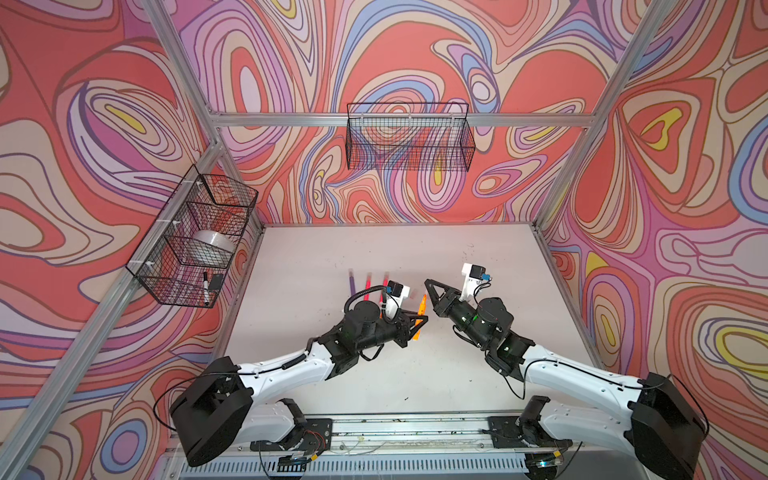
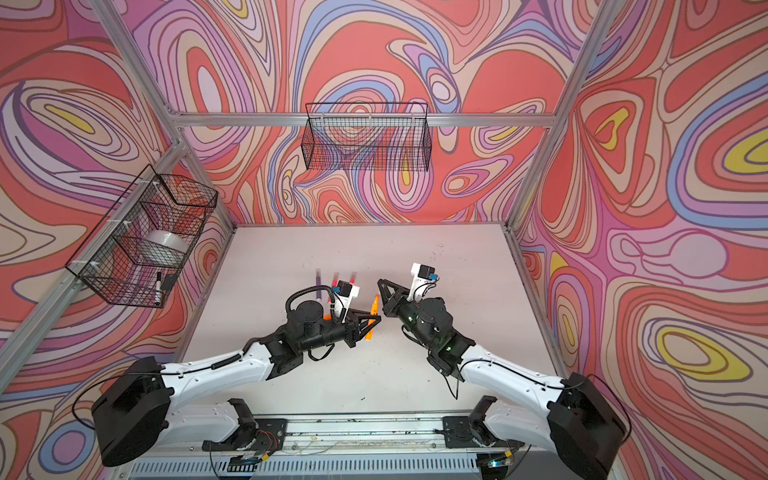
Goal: Insert the pens into the pen caps
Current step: 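Lower the cap onto the marker tip with the right gripper, then release the cap and press it down with the right gripper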
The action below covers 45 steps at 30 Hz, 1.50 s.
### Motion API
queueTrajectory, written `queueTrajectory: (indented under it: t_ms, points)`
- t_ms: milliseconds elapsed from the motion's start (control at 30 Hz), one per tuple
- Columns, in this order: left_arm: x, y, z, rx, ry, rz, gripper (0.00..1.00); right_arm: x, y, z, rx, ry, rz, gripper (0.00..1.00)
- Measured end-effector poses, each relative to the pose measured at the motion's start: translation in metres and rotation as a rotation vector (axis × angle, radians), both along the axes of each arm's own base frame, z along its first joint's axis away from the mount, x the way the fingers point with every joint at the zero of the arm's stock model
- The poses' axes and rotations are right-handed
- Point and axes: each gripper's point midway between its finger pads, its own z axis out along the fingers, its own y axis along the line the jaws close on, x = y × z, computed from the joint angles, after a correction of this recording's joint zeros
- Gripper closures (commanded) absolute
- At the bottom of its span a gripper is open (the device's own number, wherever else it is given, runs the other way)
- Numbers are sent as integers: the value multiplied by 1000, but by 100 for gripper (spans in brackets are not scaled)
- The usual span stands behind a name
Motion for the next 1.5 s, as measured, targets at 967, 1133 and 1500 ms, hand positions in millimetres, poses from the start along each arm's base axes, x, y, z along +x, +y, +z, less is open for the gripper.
queueTrajectory:
  t_ms: [967, 1133, 1500]
  points:
    - [1, 2, -2, 6, 0, 12, 100, -7, 5, -2, 34, 15, 41, 99]
    - [2, 3, -2, 9, -1, 23, 100, -13, 10, -6, 35, 23, 60, 99]
    - [3, 4, -5, 36, -3, 32, 100, -21, 12, -12, 25, 23, 60, 96]
